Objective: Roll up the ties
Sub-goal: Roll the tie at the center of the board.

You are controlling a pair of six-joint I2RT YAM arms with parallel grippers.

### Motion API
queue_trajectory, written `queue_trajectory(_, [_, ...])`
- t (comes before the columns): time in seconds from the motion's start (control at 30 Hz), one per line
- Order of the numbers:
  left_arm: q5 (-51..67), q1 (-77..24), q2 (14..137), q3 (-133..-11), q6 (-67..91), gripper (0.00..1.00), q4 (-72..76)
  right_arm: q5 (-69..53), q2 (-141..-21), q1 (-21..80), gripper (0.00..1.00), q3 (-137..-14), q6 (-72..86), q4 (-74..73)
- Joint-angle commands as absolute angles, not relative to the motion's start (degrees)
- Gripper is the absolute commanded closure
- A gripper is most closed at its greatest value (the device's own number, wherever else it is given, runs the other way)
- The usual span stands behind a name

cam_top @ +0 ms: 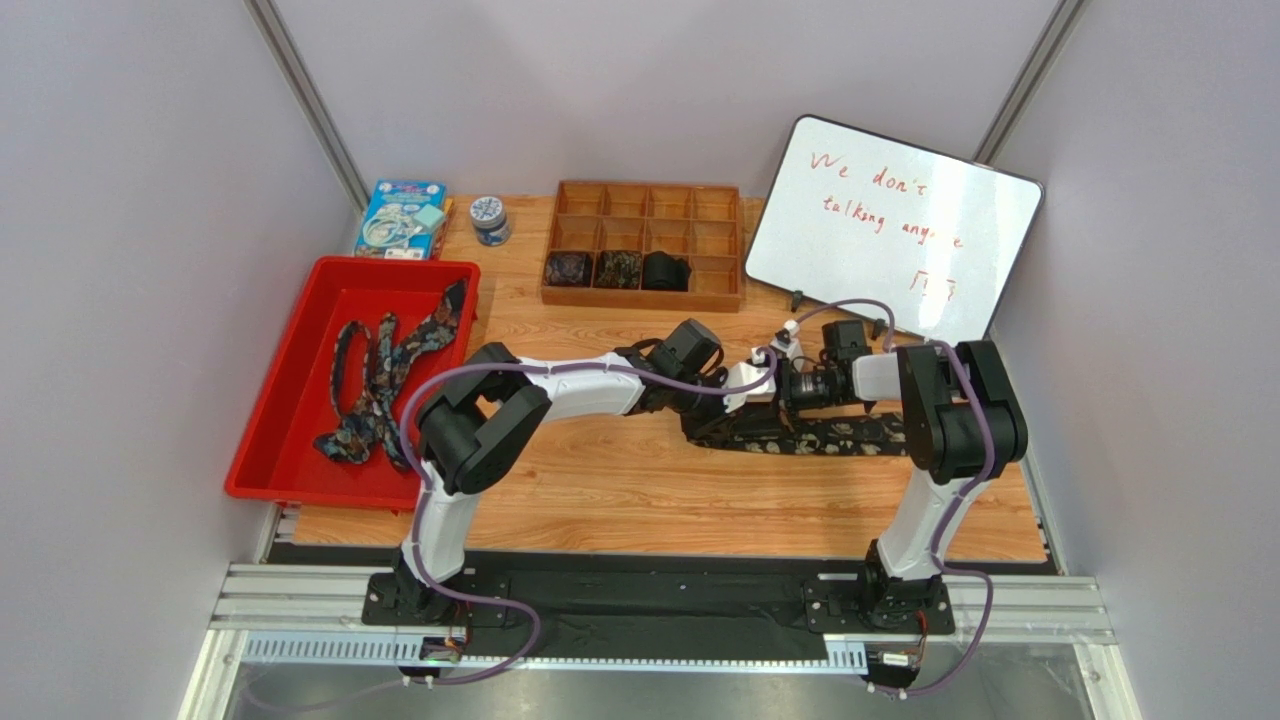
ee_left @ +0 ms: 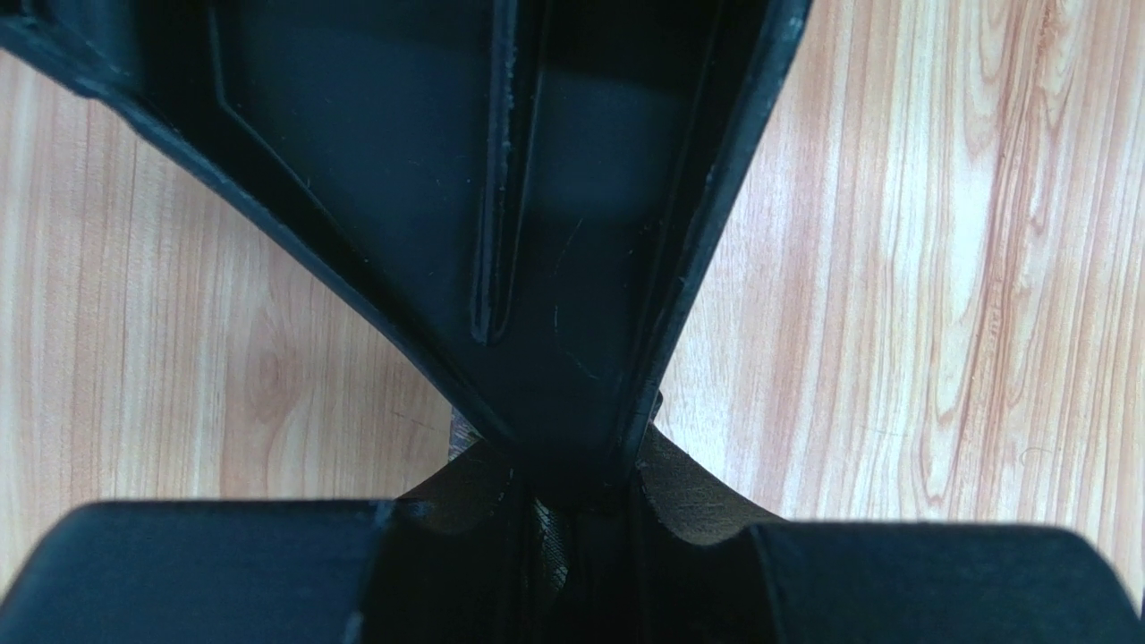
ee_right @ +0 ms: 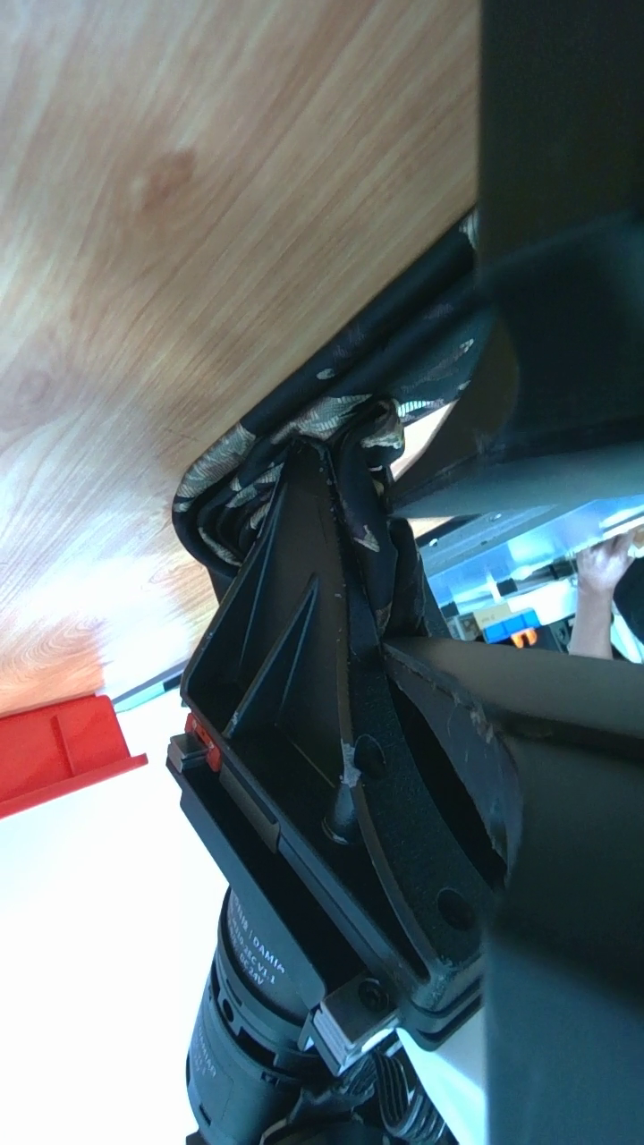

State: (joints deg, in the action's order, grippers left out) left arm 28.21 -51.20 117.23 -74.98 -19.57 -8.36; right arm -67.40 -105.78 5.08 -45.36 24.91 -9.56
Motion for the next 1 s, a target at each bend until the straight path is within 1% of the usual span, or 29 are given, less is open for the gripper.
queue_trajectory(0.0, [27.42, -52.03, 121.64, -71.28, -18.55, 0.84, -15.47, -64.34, -107.30, 8.61, 0.68, -46.75, 24.00, -9.39])
queue_trajectory(0.03, [27.51, -51.94, 121.55, -71.19, -18.54, 0.84, -15.47, -63.90, -107.92, 8.61, 0.79, -46.93, 23.39, -10.01])
queue_trajectory(0.1, [27.33, -51.77, 121.29, -71.02, -18.37, 0.84, -15.56, -62.32, -109.15, 8.70, 0.91, -47.63, 21.46, -13.42])
queue_trajectory(0.13, [27.33, -51.68, 121.12, -70.84, -18.20, 0.83, -15.47, -62.05, -109.77, 8.61, 1.00, -48.16, 20.14, -14.23])
queue_trajectory(0.2, [27.07, -51.50, 120.85, -70.75, -17.93, 0.83, -15.38, -61.00, -110.13, 8.09, 1.00, -48.43, 19.25, -16.42])
queue_trajectory(0.27, [26.98, -51.07, 120.50, -70.49, -17.93, 0.80, -15.38, -58.90, -110.04, 7.12, 1.00, -48.78, 17.24, -18.36])
queue_trajectory(0.47, [24.96, -49.75, 118.66, -70.14, -19.33, 0.69, -14.85, -52.13, -109.77, 5.72, 1.00, -50.36, 13.36, -24.95])
queue_trajectory(0.63, [22.33, -49.66, 117.51, -69.79, -20.74, 0.67, -14.15, -49.57, -111.00, 4.40, 1.00, -51.50, 12.39, -27.33])
queue_trajectory(0.87, [20.57, -49.92, 117.16, -69.08, -21.01, 0.67, -14.24, -44.48, -109.43, 3.34, 1.00, -52.73, 8.62, -32.95])
queue_trajectory(0.9, [20.22, -49.92, 117.07, -69.08, -21.18, 0.67, -14.41, -43.69, -109.25, 3.25, 1.00, -52.73, 8.27, -33.31])
queue_trajectory(0.97, [20.13, -49.92, 116.28, -68.82, -21.44, 0.61, -14.68, -41.58, -109.42, 3.08, 1.00, -52.91, 7.65, -34.19])
